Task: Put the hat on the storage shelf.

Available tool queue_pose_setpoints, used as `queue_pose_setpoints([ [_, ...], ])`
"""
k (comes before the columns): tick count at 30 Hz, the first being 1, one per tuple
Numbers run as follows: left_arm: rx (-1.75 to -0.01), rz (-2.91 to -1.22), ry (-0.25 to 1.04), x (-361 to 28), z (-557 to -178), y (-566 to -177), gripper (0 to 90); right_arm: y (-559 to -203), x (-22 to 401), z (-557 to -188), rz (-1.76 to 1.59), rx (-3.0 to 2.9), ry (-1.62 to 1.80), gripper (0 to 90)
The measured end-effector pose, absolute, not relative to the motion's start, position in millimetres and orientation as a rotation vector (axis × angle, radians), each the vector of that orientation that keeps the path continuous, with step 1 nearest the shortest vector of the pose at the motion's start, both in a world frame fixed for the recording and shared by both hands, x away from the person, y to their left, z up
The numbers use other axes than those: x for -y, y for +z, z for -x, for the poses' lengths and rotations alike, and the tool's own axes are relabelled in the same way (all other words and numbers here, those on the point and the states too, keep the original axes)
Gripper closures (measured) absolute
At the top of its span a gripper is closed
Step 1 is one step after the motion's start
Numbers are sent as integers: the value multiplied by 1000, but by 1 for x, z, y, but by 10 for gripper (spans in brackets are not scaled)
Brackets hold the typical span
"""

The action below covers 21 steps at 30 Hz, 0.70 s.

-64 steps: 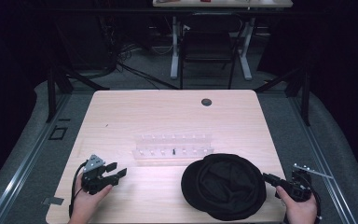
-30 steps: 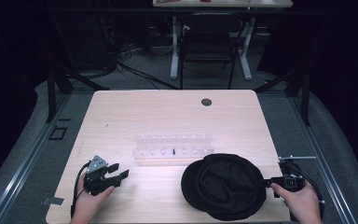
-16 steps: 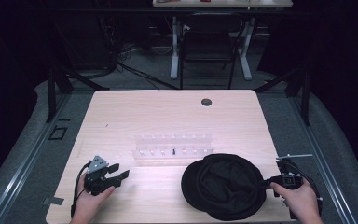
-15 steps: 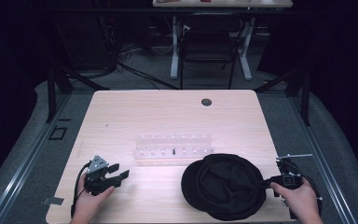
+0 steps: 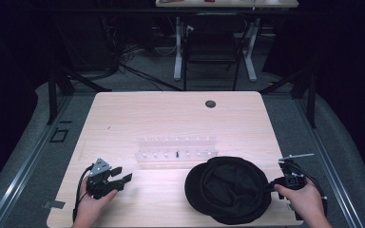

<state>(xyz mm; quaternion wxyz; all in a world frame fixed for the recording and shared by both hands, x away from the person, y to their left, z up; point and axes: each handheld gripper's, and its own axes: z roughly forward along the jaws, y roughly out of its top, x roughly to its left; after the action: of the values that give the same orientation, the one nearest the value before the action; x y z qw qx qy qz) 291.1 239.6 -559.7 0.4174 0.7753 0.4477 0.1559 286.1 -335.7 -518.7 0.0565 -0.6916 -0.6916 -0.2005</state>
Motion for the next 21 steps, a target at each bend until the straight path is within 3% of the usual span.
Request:
queue_pose_setpoints([
  [21, -1120, -1946, 395, -239, -291, -561, 459, -504, 328, -290, 2058, 2090, -537, 878],
])
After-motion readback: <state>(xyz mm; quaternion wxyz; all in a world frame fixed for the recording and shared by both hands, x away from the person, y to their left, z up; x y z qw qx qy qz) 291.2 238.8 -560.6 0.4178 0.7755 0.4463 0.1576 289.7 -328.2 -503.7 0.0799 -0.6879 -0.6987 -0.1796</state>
